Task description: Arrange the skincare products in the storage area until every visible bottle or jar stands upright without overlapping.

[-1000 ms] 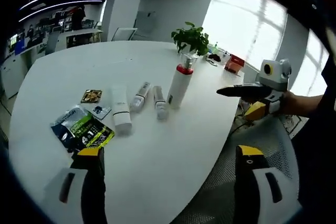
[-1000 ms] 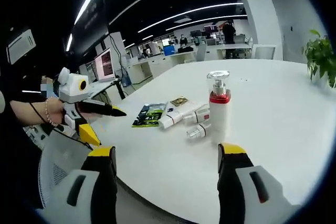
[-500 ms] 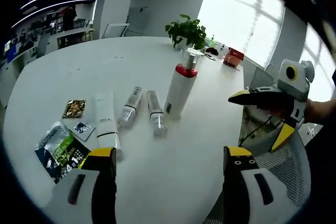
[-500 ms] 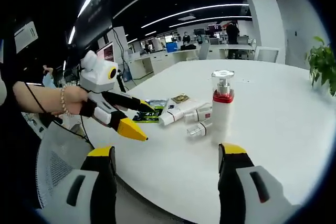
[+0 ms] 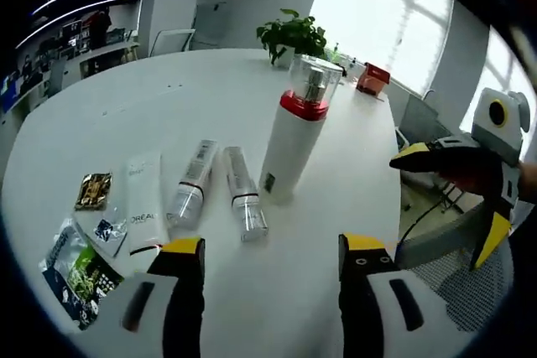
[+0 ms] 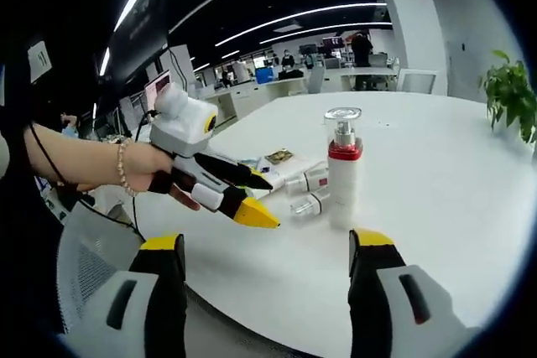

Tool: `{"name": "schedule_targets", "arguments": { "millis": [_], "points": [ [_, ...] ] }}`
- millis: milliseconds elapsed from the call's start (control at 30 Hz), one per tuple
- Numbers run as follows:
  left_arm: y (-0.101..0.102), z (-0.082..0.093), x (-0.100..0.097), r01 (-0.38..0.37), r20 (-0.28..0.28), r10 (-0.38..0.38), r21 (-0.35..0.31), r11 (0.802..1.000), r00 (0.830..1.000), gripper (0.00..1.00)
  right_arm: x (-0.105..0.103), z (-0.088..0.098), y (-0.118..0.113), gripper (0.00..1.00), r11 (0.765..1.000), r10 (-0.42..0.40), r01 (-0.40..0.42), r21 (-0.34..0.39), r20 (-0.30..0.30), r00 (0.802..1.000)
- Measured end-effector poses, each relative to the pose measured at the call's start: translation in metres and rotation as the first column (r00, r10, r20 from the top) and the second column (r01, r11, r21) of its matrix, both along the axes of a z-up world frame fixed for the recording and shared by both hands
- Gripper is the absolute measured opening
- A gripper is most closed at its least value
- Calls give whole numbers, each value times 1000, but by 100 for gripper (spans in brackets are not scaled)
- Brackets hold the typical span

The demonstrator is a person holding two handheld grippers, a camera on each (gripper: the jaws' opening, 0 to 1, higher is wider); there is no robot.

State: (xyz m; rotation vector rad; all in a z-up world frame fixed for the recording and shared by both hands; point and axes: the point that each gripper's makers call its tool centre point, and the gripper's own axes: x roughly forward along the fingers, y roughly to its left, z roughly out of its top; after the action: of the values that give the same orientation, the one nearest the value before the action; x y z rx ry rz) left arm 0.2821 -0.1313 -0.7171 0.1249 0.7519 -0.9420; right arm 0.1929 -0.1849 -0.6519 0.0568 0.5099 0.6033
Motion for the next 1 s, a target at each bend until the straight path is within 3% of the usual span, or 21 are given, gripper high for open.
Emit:
{"name": "schedule_targets", "arguments": {
  "millis": [367,1000],
  "points": [
    [-13,-20,26,-26,66,21,80,996,998,42,2,-2,-4,79,1000,-23,23,-3,-10,1000],
    [-36,-37,45,-49,124,28,165,985,992,28,3,-3,-7,79,999,-42,42,3,-18,999]
  ]
}}
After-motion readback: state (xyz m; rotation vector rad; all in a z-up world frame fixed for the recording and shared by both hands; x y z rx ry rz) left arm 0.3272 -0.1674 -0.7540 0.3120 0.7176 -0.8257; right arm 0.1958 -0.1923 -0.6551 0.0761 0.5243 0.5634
